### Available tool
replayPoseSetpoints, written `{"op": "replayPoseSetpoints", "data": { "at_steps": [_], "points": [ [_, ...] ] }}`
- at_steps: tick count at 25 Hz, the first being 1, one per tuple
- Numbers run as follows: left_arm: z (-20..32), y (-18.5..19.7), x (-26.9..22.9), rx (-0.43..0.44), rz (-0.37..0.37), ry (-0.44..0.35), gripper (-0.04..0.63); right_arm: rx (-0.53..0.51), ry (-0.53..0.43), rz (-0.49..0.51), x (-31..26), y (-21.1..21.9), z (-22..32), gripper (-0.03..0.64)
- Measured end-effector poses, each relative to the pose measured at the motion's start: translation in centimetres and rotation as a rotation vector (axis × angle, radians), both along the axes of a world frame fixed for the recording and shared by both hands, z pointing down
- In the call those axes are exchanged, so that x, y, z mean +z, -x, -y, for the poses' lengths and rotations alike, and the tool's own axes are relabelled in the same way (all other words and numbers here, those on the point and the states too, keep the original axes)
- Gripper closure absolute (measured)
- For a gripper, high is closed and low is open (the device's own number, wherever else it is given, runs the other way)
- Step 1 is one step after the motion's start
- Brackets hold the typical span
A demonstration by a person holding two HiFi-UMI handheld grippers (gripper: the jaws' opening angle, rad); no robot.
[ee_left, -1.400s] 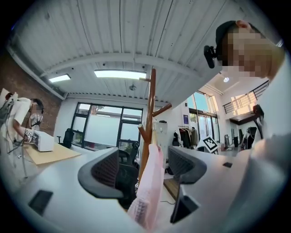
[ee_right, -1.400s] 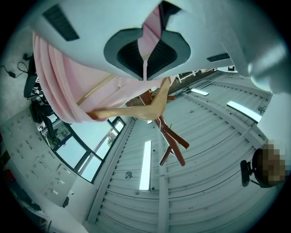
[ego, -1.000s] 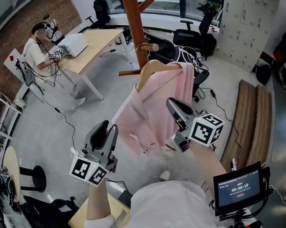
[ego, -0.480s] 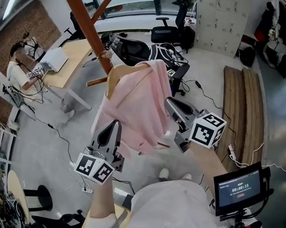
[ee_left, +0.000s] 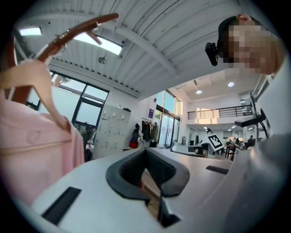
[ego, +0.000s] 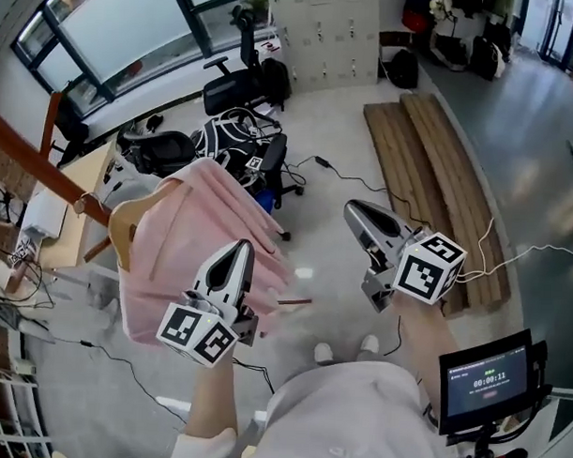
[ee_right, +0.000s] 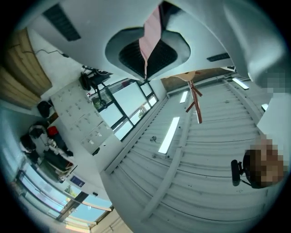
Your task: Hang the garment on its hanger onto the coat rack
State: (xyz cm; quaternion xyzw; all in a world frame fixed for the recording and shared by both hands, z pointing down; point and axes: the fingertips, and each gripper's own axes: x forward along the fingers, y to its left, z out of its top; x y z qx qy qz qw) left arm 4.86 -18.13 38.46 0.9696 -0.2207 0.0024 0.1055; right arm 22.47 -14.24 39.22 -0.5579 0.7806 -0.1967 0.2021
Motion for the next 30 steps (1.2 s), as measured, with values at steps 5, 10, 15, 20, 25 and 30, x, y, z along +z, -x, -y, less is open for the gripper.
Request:
{"op": "replayPoseSetpoints", "data": {
  "at_steps": [5,10,15,20,25,30],
  "points": [
    [-2.0,-7.9,1.8,0.200,-0.003,0.042,0.589,0.222,0.015,-0.009,0.9,-7.5,-6.4,0.598],
    [-4.5,-14.0,2.9,0.346,-0.024,0.101,0.589,0.369,0.018,-0.032,1.0,-10.8,-11.6,0.598],
    [-6.0,-17.0,5.2,0.498,-0.018,0.131,0.589,0.511,0.037,-0.023,3.6,-11.3,-14.3,0.598],
    [-10.6,-20.6,7.7,0.579,0.002,0.142,0.589,0.599,0.040,-0.003,6.3,-13.6,-19.8,0.598],
    [-7.8,-20.7,7.0,0.628,0.001,0.175,0.589,0.650,0.041,-0.015,5.0,-13.1,-17.3,0.598],
    [-6.1,-18.3,8.3,0.657,0.010,0.167,0.589,0.665,0.041,-0.001,6.6,-10.1,-15.1,0.600]
  ]
}}
